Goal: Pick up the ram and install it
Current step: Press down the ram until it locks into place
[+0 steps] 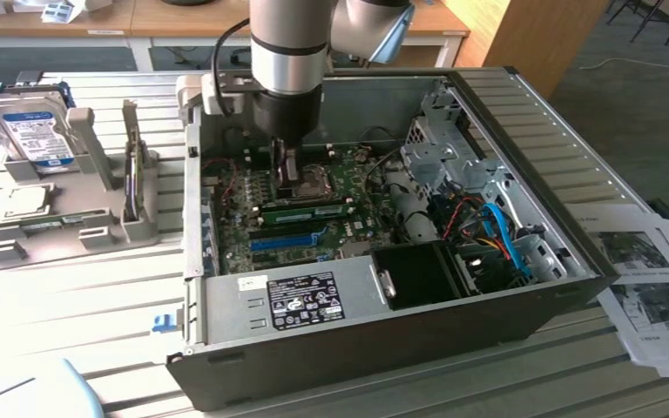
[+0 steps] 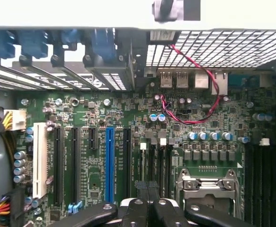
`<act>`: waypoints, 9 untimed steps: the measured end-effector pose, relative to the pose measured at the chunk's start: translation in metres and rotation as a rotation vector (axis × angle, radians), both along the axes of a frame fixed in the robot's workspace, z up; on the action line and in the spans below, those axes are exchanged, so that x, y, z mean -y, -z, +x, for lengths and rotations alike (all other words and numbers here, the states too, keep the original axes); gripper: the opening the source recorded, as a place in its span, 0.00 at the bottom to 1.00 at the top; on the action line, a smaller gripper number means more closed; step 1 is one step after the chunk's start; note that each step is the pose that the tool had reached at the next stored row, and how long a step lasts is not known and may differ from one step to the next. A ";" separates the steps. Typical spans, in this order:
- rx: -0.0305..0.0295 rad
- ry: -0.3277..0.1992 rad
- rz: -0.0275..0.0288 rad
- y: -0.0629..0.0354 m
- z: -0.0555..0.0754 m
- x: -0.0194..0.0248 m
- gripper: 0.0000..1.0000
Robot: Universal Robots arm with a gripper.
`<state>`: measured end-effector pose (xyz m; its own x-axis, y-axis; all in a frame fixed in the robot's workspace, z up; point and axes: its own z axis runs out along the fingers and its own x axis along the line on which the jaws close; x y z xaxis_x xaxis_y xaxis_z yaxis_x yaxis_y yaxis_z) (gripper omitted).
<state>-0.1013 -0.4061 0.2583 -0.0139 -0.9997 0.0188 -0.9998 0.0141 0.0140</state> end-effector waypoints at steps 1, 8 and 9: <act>0.0001 0.000 0.0001 -0.0020 0.000 0.0000 0.09; 0.0000 0.000 -0.0004 -0.0181 0.000 0.0000 0.09; 0.0000 0.000 -0.0003 -0.0205 0.000 0.0000 0.09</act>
